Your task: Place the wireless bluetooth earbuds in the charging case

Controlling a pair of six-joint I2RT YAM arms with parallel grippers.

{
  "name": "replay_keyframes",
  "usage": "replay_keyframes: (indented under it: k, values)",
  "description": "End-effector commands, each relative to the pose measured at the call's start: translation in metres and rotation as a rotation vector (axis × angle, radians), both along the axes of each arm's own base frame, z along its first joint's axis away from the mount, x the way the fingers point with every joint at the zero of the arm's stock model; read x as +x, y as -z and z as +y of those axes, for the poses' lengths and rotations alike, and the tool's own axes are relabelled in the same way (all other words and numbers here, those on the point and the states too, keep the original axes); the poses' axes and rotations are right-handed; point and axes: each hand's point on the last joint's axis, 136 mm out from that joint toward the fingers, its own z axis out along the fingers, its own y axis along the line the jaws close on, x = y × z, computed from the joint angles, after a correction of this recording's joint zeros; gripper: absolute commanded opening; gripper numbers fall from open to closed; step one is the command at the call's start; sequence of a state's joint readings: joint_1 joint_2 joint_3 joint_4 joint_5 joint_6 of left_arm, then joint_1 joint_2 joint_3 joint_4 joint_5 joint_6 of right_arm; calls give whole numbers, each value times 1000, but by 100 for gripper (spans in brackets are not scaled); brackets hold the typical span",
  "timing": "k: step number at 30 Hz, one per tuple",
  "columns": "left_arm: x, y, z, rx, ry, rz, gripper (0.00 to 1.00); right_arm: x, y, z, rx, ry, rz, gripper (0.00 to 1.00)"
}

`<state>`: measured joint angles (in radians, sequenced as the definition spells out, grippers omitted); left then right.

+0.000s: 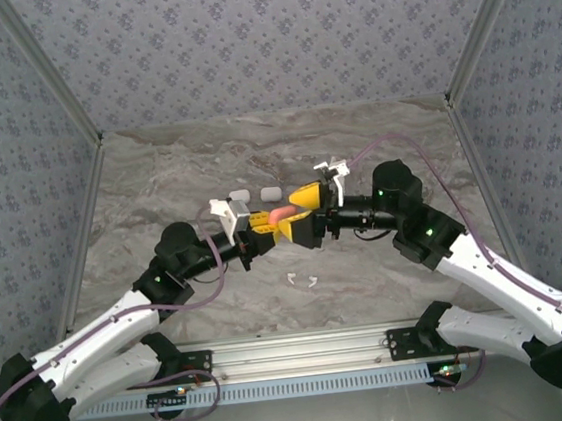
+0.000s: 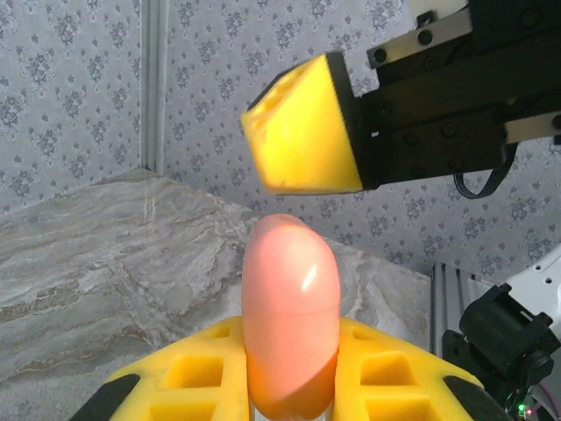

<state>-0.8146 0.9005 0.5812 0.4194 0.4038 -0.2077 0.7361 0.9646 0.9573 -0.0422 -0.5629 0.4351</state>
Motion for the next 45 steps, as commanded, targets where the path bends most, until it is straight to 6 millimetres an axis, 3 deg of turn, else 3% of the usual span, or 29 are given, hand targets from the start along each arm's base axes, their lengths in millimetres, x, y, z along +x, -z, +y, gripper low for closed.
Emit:
replay_keyframes:
  k: [1, 6, 10, 12, 17, 24, 36, 39, 45]
  values:
    - [0, -19, 1, -31, -8, -31, 0, 17, 5, -19, -116, 157, -16, 99]
    - [18, 12, 8, 65, -117, 36, 0, 52, 25, -74, -336, 505, 7, 100]
    - [49, 59, 19, 184, -285, 167, 0, 67, 71, -132, -508, 790, 167, 100]
    - [64, 84, 24, 223, -338, 268, 0, 69, 88, -145, -514, 835, 232, 100]
    - [95, 132, 32, 256, -413, 487, 0, 70, 109, -149, -424, 841, 321, 100]
    - [129, 177, 24, 356, -461, 676, 0, 68, 126, -153, -445, 840, 369, 100]
    - [160, 225, -9, 345, -405, 912, 1, 65, 138, -153, -467, 825, 394, 100]
    - [162, 229, -10, 342, -405, 923, 6, 64, 139, -153, -470, 820, 397, 100]
    - [160, 241, -4, 387, -435, 927, 29, 64, 141, -153, -473, 819, 401, 100]
